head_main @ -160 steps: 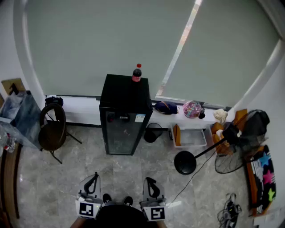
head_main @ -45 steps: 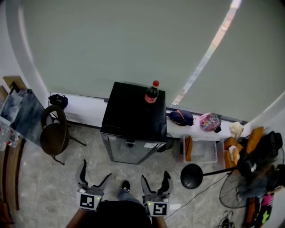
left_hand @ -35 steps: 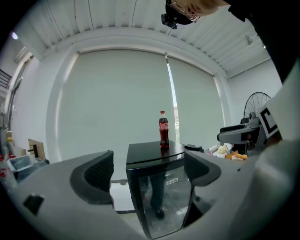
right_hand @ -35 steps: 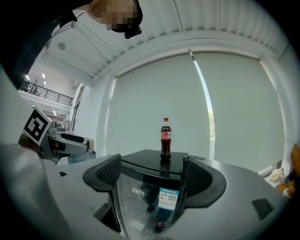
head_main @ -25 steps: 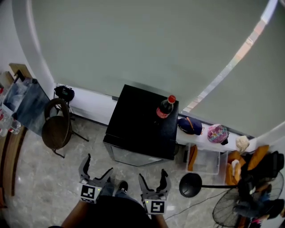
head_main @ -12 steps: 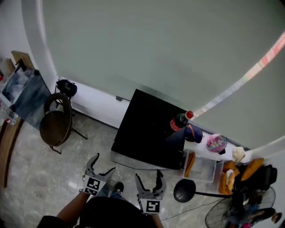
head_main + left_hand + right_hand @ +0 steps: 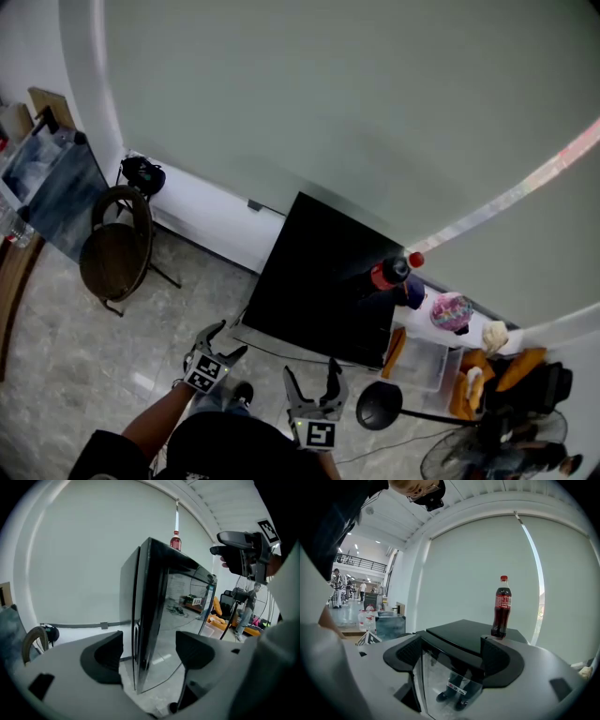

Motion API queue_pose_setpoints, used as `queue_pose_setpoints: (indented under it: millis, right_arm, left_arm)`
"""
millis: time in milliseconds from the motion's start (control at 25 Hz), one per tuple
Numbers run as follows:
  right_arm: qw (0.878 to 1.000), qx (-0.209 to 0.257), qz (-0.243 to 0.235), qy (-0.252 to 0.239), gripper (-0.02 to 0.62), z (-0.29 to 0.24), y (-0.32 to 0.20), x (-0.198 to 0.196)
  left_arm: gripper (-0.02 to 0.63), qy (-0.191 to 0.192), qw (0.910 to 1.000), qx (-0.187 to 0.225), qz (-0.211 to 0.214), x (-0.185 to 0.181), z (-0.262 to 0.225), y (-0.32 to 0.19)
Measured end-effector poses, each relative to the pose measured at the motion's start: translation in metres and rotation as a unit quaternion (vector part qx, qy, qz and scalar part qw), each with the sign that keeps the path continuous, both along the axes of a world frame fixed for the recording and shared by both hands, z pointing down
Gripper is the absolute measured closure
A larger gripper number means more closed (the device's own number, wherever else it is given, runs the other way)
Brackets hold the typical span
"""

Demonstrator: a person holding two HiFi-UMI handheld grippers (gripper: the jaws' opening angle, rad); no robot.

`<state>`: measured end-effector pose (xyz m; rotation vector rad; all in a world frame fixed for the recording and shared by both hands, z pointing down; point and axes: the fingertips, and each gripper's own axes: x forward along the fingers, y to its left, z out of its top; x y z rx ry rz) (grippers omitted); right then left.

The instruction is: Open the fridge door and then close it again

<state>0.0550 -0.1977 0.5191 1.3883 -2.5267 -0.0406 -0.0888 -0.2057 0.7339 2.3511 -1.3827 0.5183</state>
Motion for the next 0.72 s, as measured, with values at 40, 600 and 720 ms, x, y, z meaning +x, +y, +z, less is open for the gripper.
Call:
queue_pose_setpoints:
  millis: [40, 600, 720]
  right_arm:
    - [1.000, -0.002, 0.000, 0.002, 0.193, 0.001, -0.001, -0.001]
    - [1.000, -0.022, 0.003, 0.013, 0.208, 0.013, -0.007, -0.004]
    - [1.000, -0.019, 0.001, 0.013, 0.210, 0.012, -0.008, -0.004]
  left_arm:
    - [0.263, 0.000, 1.0000, -0.004, 0.004, 0.001, 0.005, -0.003]
    - [0.424, -0.004, 0.9983, -0.038, 0.044, 0.009, 0.042, -0.026]
    - [0.465, -0.004, 0.9984, -0.041, 0.039, 0.006, 0.044, -0.023]
